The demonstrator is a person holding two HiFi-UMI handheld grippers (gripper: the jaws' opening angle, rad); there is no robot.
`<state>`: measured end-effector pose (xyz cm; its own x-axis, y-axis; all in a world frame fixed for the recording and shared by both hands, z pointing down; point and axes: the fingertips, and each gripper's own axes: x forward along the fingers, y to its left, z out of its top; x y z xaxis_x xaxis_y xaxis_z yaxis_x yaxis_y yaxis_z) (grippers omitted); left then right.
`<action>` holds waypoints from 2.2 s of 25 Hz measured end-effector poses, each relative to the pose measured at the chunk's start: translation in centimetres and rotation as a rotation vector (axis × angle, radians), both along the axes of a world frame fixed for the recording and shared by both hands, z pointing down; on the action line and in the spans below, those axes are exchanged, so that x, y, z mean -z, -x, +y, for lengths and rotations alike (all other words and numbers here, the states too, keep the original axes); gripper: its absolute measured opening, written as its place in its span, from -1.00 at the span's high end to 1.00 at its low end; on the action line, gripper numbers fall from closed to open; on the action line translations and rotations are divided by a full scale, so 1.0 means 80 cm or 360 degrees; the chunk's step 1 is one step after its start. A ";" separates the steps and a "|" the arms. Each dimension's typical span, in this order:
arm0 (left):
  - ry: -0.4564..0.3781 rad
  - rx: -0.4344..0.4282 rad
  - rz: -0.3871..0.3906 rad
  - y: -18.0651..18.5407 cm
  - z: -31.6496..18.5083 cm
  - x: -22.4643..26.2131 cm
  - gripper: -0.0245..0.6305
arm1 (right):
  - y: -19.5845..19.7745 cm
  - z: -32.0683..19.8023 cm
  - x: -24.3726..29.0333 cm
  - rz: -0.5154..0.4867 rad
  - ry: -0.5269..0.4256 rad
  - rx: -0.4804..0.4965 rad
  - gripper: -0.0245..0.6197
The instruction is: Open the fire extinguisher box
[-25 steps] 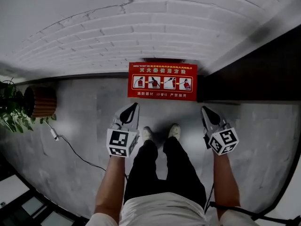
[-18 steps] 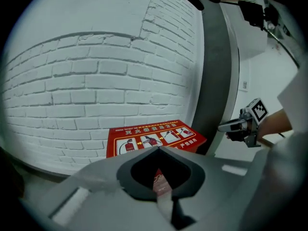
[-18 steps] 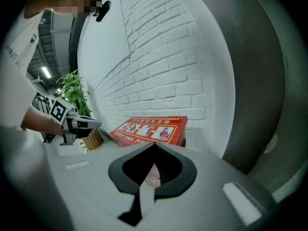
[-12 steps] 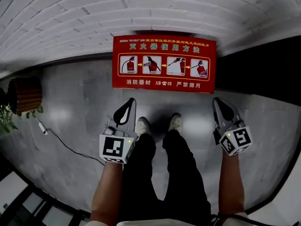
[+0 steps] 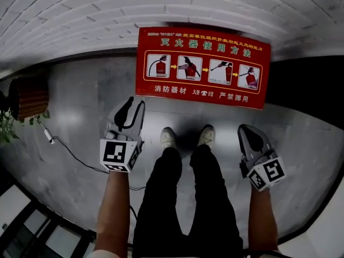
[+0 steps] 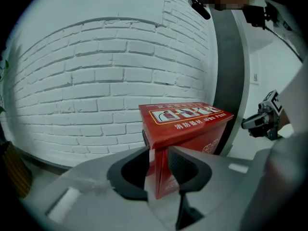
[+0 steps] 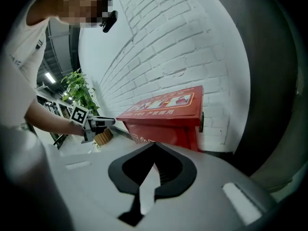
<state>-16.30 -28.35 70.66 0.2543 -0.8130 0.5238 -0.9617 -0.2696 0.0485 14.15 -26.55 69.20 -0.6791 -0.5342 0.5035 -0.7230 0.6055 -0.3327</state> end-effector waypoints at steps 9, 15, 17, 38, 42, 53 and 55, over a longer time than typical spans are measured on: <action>-0.0057 -0.0049 0.0031 -0.006 -0.016 -0.003 0.59 | 0.026 0.004 -0.006 0.0012 0.0028 0.0053 0.91; -0.0113 0.0016 0.0080 -0.006 -0.019 0.019 0.59 | 0.029 0.008 -0.012 0.0003 0.0023 0.0062 0.92; -0.0168 0.0050 0.0118 -0.007 -0.021 0.034 0.59 | 0.029 0.011 -0.021 -0.0012 0.0011 0.0062 0.91; -0.0380 -0.0016 -0.0019 0.038 -0.187 0.248 0.60 | 0.056 -0.043 0.104 -0.0092 -0.0163 0.0009 0.91; -0.0402 -0.0030 -0.0066 0.042 -0.228 0.256 0.61 | 0.059 -0.040 0.102 -0.0086 -0.0147 0.0040 0.91; -0.0398 0.0037 -0.0042 0.046 -0.278 0.252 0.61 | 0.033 -0.038 0.103 -0.0108 -0.0115 -0.0053 0.91; -0.0407 0.0061 -0.0077 0.047 -0.276 0.254 0.62 | 0.030 -0.039 0.106 -0.0112 -0.0121 -0.0070 0.91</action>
